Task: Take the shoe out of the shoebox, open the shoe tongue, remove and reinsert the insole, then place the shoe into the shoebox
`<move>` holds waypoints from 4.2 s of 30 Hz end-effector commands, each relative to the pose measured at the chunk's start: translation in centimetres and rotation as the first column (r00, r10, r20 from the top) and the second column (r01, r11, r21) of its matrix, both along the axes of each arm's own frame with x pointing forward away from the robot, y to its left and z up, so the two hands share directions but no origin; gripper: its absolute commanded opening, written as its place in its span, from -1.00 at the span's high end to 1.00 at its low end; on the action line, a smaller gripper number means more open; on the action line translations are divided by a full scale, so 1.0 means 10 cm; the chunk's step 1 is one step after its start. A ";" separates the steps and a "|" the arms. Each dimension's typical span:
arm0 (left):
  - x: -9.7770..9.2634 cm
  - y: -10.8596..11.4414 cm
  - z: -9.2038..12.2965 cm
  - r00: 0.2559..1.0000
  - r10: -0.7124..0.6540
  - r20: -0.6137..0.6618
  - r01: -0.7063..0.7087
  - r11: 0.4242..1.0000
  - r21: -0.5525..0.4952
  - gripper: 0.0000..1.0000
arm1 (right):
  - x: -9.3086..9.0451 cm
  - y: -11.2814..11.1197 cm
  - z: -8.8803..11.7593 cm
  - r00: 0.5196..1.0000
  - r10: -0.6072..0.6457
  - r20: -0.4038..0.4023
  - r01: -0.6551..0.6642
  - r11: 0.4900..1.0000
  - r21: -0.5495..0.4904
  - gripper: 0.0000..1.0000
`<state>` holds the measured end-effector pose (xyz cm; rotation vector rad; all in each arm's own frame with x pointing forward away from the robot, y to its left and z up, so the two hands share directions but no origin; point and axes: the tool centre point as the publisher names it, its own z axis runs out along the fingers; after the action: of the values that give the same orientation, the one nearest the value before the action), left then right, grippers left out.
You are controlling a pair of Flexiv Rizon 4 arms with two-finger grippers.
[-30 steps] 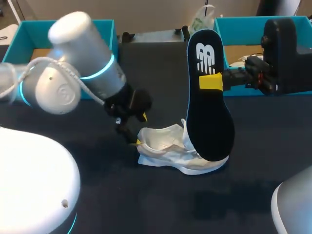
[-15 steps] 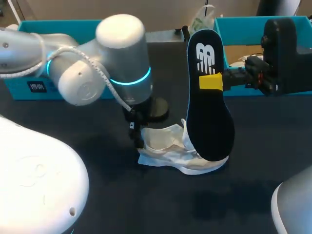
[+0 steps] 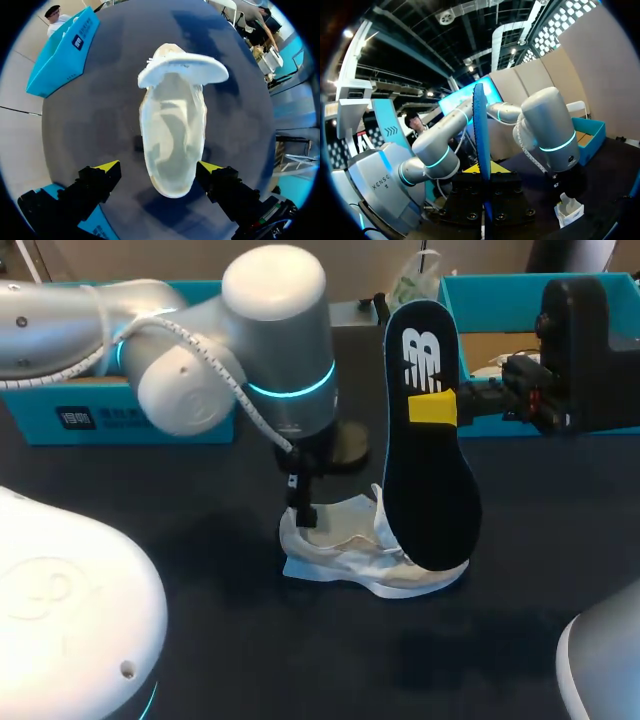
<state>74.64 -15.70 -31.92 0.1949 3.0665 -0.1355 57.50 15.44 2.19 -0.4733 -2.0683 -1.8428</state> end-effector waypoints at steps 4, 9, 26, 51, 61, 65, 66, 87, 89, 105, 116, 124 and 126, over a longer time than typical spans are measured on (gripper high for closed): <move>0.13 -0.37 -0.25 1.000 0.004 0.004 -0.004 1.000 0.009 -1.00 | 0.02 0.02 0.00 1.000 0.002 -0.001 -0.002 1.000 -0.001 1.00; 0.19 -0.48 -0.40 1.000 0.011 0.006 -0.011 1.000 0.004 -1.00 | 0.02 0.02 0.00 1.000 0.002 -0.001 -0.002 1.000 -0.001 1.00; 0.16 -0.39 -0.54 0.999 0.031 -0.019 -0.031 0.999 -0.014 -0.49 | 0.02 0.02 0.00 1.000 0.002 -0.001 -0.002 1.000 -0.001 1.00; 0.13 -0.37 -0.60 0.999 -0.005 -0.044 0.004 1.000 -0.020 1.00 | 0.02 0.02 0.00 1.000 0.002 -0.001 -0.002 1.000 -0.001 1.00; 0.09 -0.31 -0.28 0.980 -0.194 -0.037 0.190 0.977 -0.097 1.00 | 0.02 0.02 0.00 1.000 0.002 -0.001 -0.002 1.000 -0.001 1.00; 0.08 -0.30 -0.09 0.957 -0.289 0.005 0.288 0.951 -0.112 1.00 | 0.02 0.02 0.00 1.000 0.002 -0.001 -0.002 1.000 -0.001 1.00; 0.07 -0.30 -0.06 0.949 -0.316 0.016 0.316 0.942 -0.115 1.00 | 0.02 0.02 0.00 1.000 0.002 -0.001 -0.002 1.000 -0.001 1.00; -0.10 -0.18 0.12 0.677 -0.687 0.265 0.733 0.664 -0.149 1.00 | 0.02 0.02 0.00 1.000 0.002 -0.001 -0.002 1.000 -0.001 1.00; -0.10 -0.18 0.16 0.609 -0.740 0.285 0.789 0.600 -0.129 1.00 | 0.02 0.02 0.00 1.000 0.002 -0.001 -0.002 1.000 -0.001 1.00; -0.37 -0.08 0.34 0.320 -0.927 0.196 0.947 0.317 -0.047 1.00 | 0.02 0.02 0.00 1.000 0.002 -0.001 -0.002 1.000 -0.001 1.00; -0.49 -0.13 0.14 0.287 -0.952 0.105 0.958 0.284 -0.043 1.00 | 0.02 0.02 0.00 1.000 0.002 -0.001 -0.002 1.000 -0.001 1.00; -0.51 -0.22 -0.08 0.277 -0.959 0.055 0.960 0.275 -0.044 1.00 | 0.02 0.02 0.00 1.000 0.002 -0.001 -0.002 1.000 -0.001 1.00; -0.52 -0.24 -0.14 0.277 -0.960 0.046 0.960 0.275 -0.047 1.00 | 0.02 0.02 0.00 1.000 0.002 -0.001 -0.002 1.000 -0.001 1.00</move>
<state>69.10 -16.85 -32.36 2.0171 2.3511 -0.2859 57.50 15.43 2.19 -0.4735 -2.0684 -1.8429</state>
